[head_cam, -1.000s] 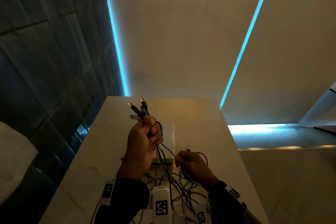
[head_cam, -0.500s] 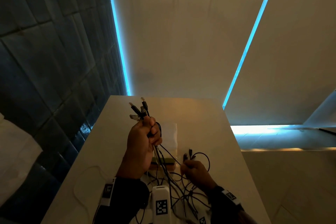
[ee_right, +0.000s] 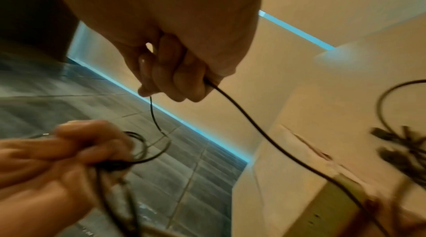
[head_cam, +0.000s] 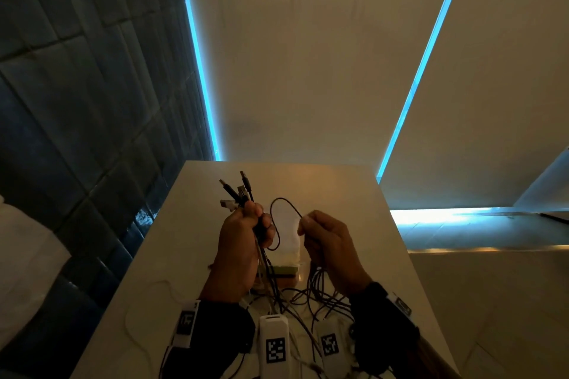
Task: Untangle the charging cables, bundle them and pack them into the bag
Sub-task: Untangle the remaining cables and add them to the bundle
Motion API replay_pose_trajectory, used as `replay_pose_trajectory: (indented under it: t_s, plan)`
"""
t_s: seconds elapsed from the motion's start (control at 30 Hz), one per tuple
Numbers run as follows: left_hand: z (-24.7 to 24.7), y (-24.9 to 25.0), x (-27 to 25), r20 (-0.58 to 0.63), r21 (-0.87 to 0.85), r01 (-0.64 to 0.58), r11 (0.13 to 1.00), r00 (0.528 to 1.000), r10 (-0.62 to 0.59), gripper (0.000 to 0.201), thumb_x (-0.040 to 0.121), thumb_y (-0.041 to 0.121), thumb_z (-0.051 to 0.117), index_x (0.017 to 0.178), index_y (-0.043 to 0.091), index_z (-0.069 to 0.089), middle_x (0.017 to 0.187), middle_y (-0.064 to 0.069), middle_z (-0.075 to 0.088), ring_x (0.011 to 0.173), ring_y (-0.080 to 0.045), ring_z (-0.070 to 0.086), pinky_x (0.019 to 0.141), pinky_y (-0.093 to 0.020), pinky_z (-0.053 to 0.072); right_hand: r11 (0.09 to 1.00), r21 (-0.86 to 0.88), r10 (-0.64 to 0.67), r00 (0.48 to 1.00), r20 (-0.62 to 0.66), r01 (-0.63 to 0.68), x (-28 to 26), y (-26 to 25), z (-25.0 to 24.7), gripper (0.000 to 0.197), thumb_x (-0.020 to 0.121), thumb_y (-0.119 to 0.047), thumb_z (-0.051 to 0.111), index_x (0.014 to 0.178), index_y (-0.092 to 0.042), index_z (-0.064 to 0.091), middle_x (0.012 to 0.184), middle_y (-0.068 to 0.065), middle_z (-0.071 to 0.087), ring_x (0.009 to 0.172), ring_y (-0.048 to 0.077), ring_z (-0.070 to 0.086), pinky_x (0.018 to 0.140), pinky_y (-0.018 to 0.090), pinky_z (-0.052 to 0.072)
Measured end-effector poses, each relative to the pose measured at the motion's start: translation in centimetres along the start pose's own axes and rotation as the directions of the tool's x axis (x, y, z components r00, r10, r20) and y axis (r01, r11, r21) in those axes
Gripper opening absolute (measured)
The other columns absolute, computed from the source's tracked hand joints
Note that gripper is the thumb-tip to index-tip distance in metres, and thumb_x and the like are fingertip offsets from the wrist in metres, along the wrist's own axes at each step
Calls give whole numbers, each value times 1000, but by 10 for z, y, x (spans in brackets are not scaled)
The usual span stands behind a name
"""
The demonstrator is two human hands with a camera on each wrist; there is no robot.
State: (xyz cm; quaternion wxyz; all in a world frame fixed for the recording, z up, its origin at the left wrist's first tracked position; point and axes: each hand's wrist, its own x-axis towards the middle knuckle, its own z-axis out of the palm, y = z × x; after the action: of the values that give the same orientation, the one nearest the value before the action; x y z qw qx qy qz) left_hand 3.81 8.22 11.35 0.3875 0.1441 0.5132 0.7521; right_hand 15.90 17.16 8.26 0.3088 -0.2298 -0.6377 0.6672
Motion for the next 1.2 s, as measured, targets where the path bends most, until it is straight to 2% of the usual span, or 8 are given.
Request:
replay_pose_trajectory:
  t_s: [0.2,0.3,0.37,0.53,0.63,0.87,1.0,1.2]
  plan:
    - [0,3,-1,23,-93,16,996,1000,-14,30,102,19,32,78,11,48,72,-7,70,67,-22,64,64,-34,45,997,-55,-43,979,198,55,-10,-17,15,28,97,-17,51,71,-10,56,46,-8,34,41,8,26,42,19,24]
    - [-1,8,-2,80,-280,57,958,996,-35,31,102,20,31,77,12,47,71,-7,66,69,-21,68,70,-36,52,993,-119,17,967,252,13,-14,-6,14,28,96,-12,51,69,-10,55,45,-12,37,40,4,30,44,16,28]
    - [-1,10,-4,108,-358,65,931,994,-28,30,101,18,31,76,12,47,70,-6,60,64,-20,63,63,-33,55,994,-108,59,969,241,-33,-16,1,10,26,95,-14,53,69,-7,54,46,-11,37,40,4,31,44,15,29]
    - [1,8,-5,118,-289,16,957,993,19,33,100,12,29,71,15,45,65,-2,55,48,-11,37,51,-25,34,989,-96,128,970,209,-110,-16,21,0,26,97,-4,48,72,-2,52,45,-13,38,39,1,33,44,11,32]
    - [1,7,-3,137,-255,9,967,990,27,35,101,17,29,70,15,44,58,4,46,45,-8,28,47,-23,30,981,-149,149,972,181,-123,-13,41,-7,22,96,0,47,76,1,55,45,-14,44,41,-3,40,47,8,34]
    - [-2,4,3,138,-207,10,978,990,19,36,103,18,26,71,15,42,53,5,43,39,-6,27,41,-20,28,949,-276,183,979,95,-151,-7,83,-22,32,95,-7,53,63,-11,57,40,-12,40,39,-1,32,44,11,27]
    - [-2,6,2,131,-188,-9,982,991,34,35,103,14,27,71,14,42,56,3,47,39,-6,26,40,-20,26,934,-325,178,981,73,-145,-5,100,-27,37,94,-7,55,58,-18,56,42,-12,44,42,-1,37,49,11,28]
    - [-2,6,2,134,-165,-14,986,990,36,34,102,20,28,71,15,42,53,6,40,41,-6,24,42,-20,23,931,-302,220,975,18,-205,-9,119,-34,37,92,-6,56,56,-16,56,41,-11,42,41,-1,35,46,14,29]
